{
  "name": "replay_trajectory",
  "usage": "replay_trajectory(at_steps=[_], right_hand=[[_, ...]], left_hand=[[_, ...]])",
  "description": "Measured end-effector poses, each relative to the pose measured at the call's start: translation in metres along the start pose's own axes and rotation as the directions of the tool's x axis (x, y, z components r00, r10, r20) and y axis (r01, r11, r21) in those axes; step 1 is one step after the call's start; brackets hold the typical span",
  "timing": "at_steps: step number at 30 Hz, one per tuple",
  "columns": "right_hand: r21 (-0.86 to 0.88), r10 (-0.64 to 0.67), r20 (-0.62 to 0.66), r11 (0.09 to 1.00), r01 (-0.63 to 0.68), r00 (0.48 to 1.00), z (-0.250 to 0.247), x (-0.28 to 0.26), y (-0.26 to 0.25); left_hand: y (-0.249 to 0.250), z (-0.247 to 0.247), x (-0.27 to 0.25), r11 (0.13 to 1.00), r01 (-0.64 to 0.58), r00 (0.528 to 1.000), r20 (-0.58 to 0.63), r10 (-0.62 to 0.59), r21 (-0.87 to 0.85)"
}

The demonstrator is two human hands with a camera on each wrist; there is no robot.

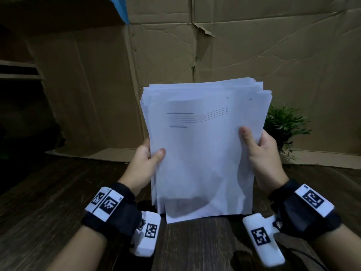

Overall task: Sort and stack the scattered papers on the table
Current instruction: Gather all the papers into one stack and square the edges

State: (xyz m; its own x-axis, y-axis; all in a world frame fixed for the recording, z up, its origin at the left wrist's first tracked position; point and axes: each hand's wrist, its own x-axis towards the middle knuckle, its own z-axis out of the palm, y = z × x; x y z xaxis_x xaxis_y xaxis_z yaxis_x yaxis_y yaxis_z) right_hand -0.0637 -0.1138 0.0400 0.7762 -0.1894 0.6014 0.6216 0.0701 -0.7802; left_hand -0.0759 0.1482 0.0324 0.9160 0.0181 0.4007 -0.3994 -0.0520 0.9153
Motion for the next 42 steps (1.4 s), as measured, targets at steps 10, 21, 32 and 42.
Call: replay_trajectory(at_steps=[10, 21, 32, 42], right_hand=[[0.088, 0.097, -0.025, 0.992, -0.094, 0.995, 0.004, -0.004, 0.018], [0.050, 0.115, -0.058, 0.992, -0.112, 0.992, -0.004, 0.004, -0.008], [0.002, -0.031, -0.026, 1.000, 0.031, 0.999, 0.001, 0.000, -0.041], [0.109, 0.001, 0.065, 0.994, -0.008, 0.998, -0.007, 0.007, -0.049]], left_hand=[[0.006, 0.018, -0.003, 0.998, -0.043, 0.998, -0.046, 0.041, -0.044], [0.022, 0.023, 0.000, 0.990, -0.142, 0.970, -0.195, 0.144, 0.022], [0.053, 0.029, 0.006, 0.981, -0.185, 0.953, -0.252, 0.166, -0.056], [0.066, 0.038, 0.007, 0.960, -0.247, 0.953, -0.210, 0.217, -0.130]])
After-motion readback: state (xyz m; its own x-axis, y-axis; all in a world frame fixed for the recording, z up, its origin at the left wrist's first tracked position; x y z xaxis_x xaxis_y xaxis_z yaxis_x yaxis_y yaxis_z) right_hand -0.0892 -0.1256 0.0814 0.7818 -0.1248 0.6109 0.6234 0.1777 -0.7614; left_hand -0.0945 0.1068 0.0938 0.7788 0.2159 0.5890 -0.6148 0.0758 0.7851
